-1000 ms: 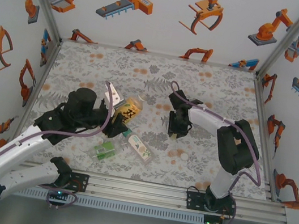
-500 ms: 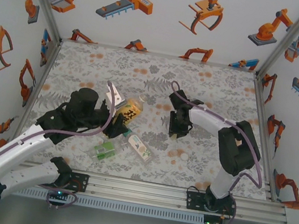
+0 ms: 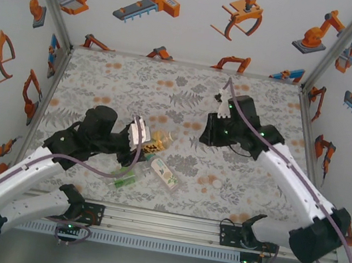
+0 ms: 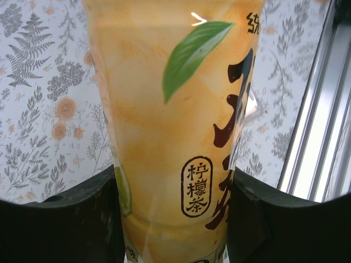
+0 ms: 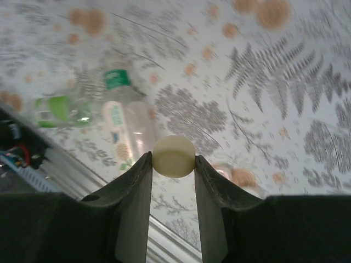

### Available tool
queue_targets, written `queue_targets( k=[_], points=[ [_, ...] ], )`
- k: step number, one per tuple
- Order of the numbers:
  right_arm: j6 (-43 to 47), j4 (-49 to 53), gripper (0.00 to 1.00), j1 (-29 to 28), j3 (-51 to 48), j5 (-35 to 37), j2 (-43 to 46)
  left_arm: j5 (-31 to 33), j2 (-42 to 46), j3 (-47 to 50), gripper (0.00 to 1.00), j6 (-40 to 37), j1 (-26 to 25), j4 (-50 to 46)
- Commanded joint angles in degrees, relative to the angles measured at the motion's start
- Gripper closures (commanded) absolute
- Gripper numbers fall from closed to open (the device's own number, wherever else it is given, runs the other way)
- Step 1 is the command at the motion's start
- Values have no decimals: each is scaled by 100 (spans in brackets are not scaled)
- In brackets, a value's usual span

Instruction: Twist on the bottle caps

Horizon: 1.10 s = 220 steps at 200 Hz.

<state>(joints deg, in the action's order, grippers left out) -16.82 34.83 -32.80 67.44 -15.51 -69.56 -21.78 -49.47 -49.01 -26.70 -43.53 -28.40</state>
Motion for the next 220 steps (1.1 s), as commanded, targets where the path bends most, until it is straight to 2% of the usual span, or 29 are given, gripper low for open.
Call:
queue_targets(
  k=[1,35,84,149,220],
  points=[
    [612,-923,100,19,-313,-1305,655,-222,-78,-312,100,-1050,-38,-546],
    [1010,-1426,100,6,-204,-2792,1002,-326,-116,-582,100,-1422,-42,-719],
    [1218,-1457,100,-123,392,-3385,1059,-1139,-216,-910,100,-1352,-40,-677],
    [1739,-373,100,-474,1157,-3129,875,-1126,-292,-919,100,-681,-38,-456],
    [1840,-167,100,-761,1188,-2838,666,-1110,-150,-767,100,-655,-38,-351]
  ],
)
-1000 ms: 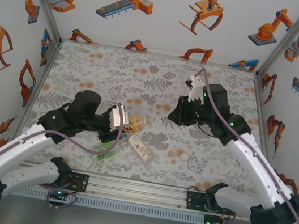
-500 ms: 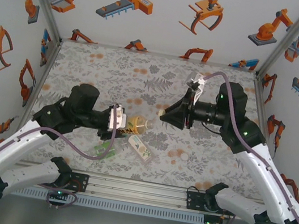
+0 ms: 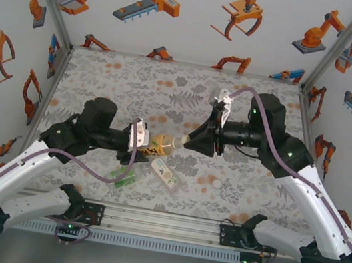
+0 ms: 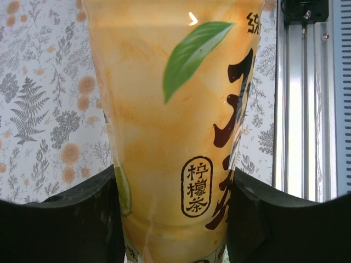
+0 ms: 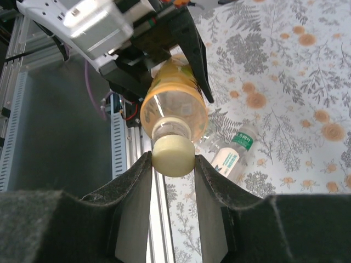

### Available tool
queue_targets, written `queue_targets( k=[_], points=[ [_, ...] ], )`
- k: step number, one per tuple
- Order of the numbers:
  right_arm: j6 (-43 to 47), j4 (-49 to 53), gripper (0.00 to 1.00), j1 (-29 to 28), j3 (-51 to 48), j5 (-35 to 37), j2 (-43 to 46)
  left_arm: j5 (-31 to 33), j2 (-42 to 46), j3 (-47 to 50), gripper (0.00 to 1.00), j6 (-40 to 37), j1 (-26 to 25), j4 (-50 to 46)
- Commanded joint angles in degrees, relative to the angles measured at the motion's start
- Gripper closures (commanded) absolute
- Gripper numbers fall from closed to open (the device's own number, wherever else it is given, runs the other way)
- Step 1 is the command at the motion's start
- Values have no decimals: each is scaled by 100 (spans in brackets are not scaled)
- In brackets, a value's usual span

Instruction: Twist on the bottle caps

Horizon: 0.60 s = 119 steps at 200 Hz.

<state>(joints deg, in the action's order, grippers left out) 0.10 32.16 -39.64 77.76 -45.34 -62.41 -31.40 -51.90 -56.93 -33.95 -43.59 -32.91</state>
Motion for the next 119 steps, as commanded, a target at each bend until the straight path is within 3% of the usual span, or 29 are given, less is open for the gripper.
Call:
queue_targets(
  k=[1,119],
  points=[
    [148,99,100,-78,159,151,-54,-152,92,24,100,68,-31,89],
    [95,189,100,-264,345,17,-245,-193,23,14,100,-6,-33,59]
  ],
)
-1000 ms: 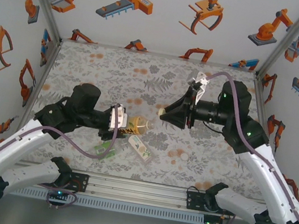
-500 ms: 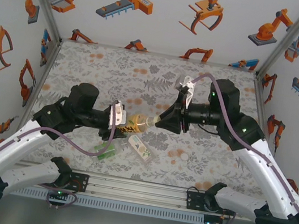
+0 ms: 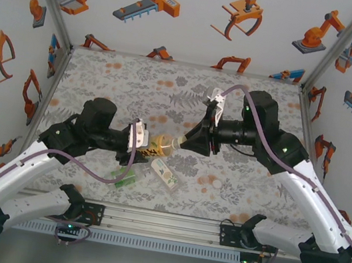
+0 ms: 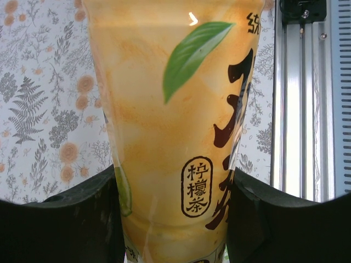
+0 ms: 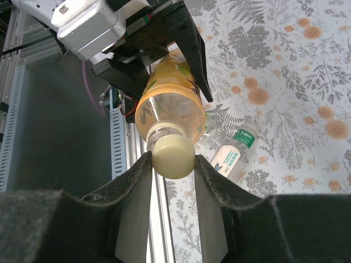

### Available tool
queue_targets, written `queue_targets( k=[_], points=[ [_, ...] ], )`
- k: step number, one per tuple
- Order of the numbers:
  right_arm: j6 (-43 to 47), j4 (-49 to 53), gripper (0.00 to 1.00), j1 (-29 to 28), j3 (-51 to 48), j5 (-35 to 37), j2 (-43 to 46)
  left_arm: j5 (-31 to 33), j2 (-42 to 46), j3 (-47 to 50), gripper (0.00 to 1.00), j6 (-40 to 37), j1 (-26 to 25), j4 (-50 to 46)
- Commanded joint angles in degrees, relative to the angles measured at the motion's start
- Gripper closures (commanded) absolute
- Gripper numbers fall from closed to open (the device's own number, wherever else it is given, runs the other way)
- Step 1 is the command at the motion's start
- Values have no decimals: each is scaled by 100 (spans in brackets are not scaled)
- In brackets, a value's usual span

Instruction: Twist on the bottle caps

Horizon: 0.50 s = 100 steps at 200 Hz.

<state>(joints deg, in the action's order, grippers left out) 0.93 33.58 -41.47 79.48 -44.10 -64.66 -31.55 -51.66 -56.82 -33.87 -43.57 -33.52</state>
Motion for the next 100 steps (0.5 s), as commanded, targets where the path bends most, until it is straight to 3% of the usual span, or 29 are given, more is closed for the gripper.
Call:
queue_targets(
  k=[1,100],
  points=[
    [12,45,100,-80,173,-112,-20,-181,-2,3,100,-15,-36,123],
    [-75,182,100,-106,234,-266,6,-88,33,70,100,-2,-29,199]
  ],
)
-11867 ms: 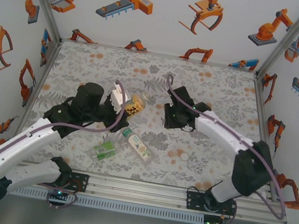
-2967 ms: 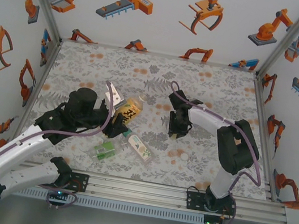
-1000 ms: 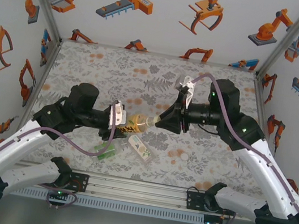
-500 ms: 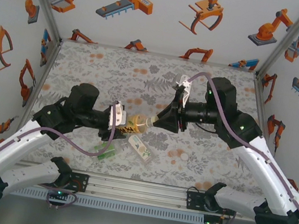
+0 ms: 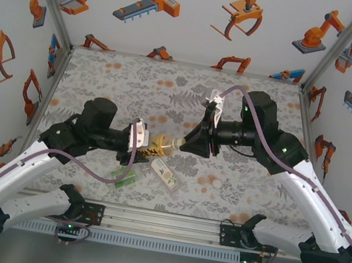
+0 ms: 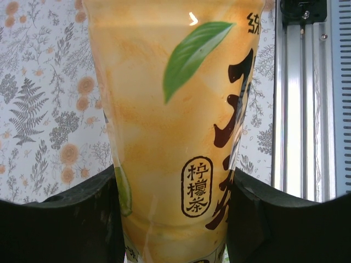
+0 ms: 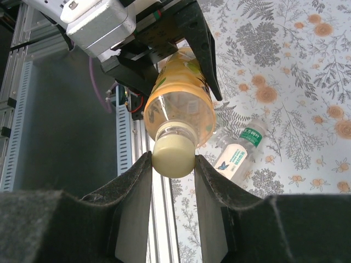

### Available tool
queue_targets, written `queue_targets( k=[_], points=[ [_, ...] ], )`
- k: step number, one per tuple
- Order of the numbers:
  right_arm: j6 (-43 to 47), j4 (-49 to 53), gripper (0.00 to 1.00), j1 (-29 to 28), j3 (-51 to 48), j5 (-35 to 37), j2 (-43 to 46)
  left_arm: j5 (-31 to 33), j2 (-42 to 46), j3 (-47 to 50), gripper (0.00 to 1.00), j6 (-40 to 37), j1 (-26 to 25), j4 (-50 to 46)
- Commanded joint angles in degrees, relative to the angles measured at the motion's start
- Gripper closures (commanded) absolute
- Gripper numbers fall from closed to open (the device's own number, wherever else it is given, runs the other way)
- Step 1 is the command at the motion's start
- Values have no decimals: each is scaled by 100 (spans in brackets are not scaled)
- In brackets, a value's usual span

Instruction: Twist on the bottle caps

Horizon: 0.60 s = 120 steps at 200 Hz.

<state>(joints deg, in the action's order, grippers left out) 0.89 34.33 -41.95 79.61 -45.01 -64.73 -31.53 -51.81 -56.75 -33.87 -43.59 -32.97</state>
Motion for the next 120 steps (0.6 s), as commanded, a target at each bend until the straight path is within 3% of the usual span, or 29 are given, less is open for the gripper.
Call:
queue_targets(
  k=[1,120],
  points=[
    [-71,108,100,-58,217,-179,13,-90,48,66,100,-4,-31,147],
    [-40,180,100,-164,323,75,-119,-311,92,66,100,-64,-35,122]
  ],
)
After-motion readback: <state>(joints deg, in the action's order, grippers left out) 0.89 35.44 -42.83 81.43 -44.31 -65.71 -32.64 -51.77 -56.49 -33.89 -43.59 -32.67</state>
